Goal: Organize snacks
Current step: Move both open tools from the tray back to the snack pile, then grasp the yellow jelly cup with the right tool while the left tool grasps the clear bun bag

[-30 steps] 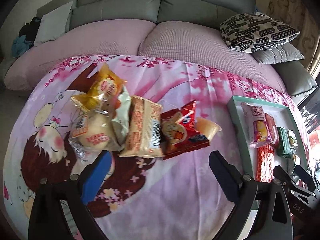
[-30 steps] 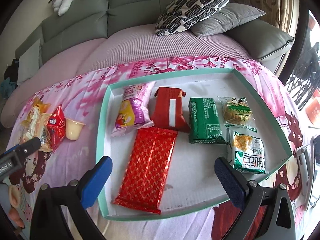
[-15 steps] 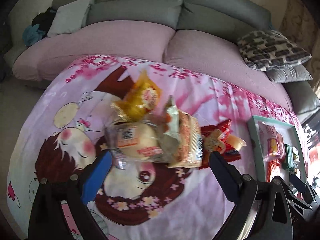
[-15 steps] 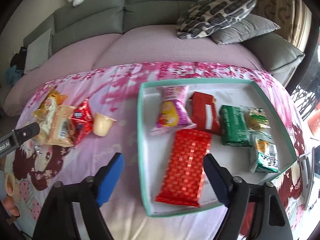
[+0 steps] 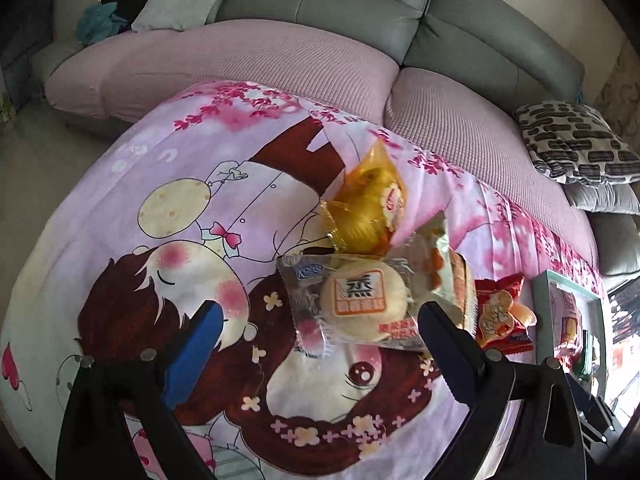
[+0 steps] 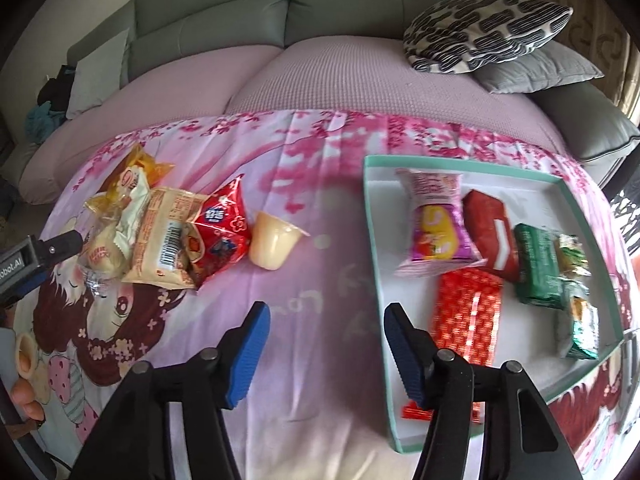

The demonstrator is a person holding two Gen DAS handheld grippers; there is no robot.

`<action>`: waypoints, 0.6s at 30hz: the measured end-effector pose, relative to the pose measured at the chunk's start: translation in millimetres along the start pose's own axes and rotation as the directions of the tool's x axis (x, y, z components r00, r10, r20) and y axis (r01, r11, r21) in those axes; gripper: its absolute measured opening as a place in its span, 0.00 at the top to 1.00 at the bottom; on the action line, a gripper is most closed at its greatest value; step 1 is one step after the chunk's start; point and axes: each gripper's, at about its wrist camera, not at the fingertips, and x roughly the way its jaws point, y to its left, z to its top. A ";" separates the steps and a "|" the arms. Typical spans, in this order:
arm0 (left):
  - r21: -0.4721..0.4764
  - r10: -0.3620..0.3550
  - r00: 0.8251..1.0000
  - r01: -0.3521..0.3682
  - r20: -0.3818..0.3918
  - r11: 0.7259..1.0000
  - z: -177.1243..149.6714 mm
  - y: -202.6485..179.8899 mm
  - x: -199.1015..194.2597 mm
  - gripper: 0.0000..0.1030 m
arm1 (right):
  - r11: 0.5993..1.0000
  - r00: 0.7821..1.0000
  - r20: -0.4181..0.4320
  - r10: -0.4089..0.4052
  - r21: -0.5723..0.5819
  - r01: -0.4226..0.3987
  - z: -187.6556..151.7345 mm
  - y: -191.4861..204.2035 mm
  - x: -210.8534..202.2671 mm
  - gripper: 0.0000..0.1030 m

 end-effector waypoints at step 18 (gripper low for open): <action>-0.070 -0.131 0.990 0.127 -0.058 0.989 5.9 -13.2 38.5 0.05 | 0.990 0.991 -0.038 0.129 0.070 -0.126 28.2 7.3 46.1 0.45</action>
